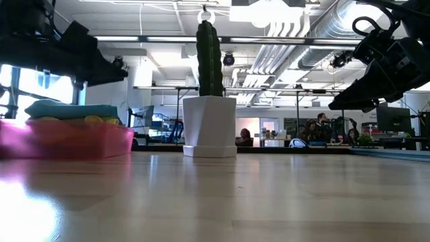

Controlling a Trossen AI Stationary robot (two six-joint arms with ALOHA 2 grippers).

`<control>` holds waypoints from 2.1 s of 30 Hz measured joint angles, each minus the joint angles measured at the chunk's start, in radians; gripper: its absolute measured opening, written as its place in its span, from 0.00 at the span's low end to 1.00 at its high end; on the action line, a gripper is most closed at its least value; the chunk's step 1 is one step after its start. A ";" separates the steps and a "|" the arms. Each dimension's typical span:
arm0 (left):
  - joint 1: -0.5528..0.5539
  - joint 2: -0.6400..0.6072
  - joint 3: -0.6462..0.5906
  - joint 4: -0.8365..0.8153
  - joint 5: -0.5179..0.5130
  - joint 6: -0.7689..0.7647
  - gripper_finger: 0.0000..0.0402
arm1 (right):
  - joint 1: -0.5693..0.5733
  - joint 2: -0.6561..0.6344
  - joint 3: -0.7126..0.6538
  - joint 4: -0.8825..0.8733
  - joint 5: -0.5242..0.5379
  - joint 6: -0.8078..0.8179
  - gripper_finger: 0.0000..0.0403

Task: Fold microfiber towels
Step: Return to Home Position

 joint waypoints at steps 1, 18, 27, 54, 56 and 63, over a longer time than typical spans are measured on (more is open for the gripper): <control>0.003 -0.019 0.000 0.000 0.000 0.000 0.41 | 0.000 -0.001 0.000 0.000 0.000 0.000 0.42; 0.105 -0.222 0.000 0.000 0.000 0.000 0.41 | 0.000 -0.349 0.001 -0.159 0.000 0.000 0.42; 0.179 -0.276 0.000 0.000 0.000 0.000 0.41 | -0.019 -0.443 0.001 -0.165 -0.004 0.000 0.42; 0.205 -0.280 0.000 0.000 0.000 0.000 0.41 | -0.609 -0.452 0.001 -0.165 -0.008 0.000 0.42; 0.205 -0.280 0.000 0.000 0.000 0.000 0.41 | -0.650 -0.452 0.001 -0.165 -0.007 0.000 0.42; 0.204 -0.280 0.000 0.000 0.000 0.000 0.41 | -0.771 -0.453 -0.001 -0.107 0.006 0.023 0.42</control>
